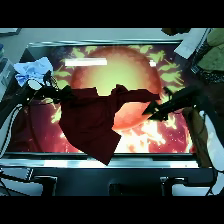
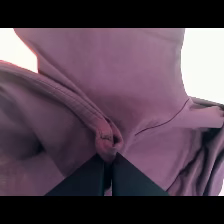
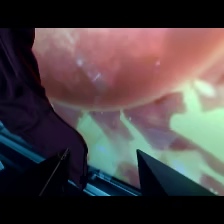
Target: Fold the clothes and pants, and hang the long-sleeved shirts on hangers.
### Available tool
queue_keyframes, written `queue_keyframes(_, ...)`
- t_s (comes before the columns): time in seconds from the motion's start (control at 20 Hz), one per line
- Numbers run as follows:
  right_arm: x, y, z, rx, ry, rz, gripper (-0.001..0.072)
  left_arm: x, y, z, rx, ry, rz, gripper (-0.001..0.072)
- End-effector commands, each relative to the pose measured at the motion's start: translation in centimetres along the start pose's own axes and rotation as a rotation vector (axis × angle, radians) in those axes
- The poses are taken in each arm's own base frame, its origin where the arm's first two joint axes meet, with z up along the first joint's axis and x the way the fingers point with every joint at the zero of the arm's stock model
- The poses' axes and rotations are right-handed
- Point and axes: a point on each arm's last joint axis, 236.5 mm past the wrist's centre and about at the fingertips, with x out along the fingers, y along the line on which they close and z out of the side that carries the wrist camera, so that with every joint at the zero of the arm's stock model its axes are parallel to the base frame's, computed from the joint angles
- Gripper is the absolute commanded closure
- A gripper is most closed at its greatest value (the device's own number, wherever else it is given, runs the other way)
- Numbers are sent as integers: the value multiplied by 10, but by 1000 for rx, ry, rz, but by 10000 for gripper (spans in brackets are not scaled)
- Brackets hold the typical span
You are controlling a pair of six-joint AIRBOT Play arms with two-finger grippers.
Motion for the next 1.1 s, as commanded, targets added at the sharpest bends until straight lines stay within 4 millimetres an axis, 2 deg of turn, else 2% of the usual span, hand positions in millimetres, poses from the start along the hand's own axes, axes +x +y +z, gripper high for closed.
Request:
queue_keyframes(0.0, 64, 15, -52, -55, 133, 10, 224, -6, 5, -1, -11, 19, 2, 691)
queue_keyframes(0.1, 92, 23, -70, -101, 163, -18, 225, -8, 8, -2, -17, 28, 4, 691)
queue_keyframes(0.2, 109, 32, -75, -138, 151, -43, 224, -9, 9, -2, -19, 27, 4, 691)
queue_keyframes(0.5, 137, 46, -65, -151, 48, -93, 220, -10, 10, 0, -21, 23, 4, 691)
queue_keyframes(0.75, 168, 51, -87, -158, 99, -122, 244, -10, 10, 0, -21, 22, 5, 690)
queue_keyframes(0.85, 175, 57, -94, -180, 102, -122, 346, -10, 10, 0, -21, 22, 5, 690)
queue_keyframes(0.95, 175, 60, -96, -170, 107, -116, 679, -11, 11, 0, -23, 22, 5, 690)
queue_keyframes(1.05, 164, 70, -90, -188, 71, -101, 679, -15, 13, 3, -29, 17, 5, 691)
